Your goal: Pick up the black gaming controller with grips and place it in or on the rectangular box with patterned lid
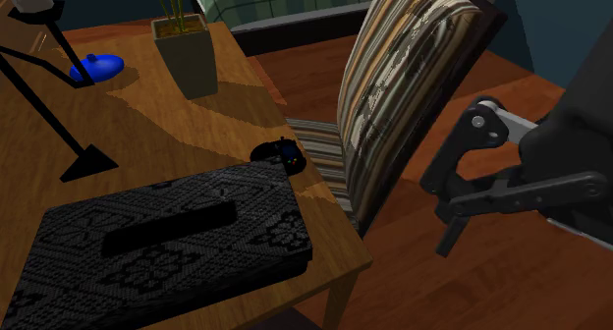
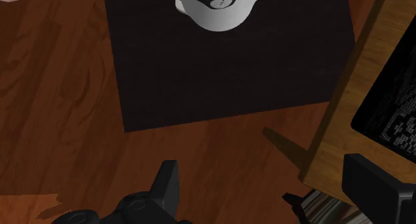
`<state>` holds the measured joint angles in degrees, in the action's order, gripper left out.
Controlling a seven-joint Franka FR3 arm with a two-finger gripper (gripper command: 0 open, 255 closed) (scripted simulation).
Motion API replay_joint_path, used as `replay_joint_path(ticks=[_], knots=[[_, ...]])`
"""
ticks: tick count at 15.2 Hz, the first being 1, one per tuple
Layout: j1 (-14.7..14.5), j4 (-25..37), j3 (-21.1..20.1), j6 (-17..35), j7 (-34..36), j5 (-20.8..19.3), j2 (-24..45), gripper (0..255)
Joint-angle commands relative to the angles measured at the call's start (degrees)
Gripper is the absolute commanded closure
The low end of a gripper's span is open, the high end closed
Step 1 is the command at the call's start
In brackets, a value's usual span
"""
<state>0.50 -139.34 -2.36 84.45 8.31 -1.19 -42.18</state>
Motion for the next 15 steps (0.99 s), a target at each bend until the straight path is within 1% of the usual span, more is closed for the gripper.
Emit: replay_joint_path(ticks=[1,8,15], knots=[[0.0,0.0,0.0,0.0,0.0,0.0,0.0,0],[-2.8,-4.0,-7.4,10.7,9.3,6.2,4.7,0],[-4.9,-4.0,-14.9,22.3,18.4,10.3,13.8,0]])
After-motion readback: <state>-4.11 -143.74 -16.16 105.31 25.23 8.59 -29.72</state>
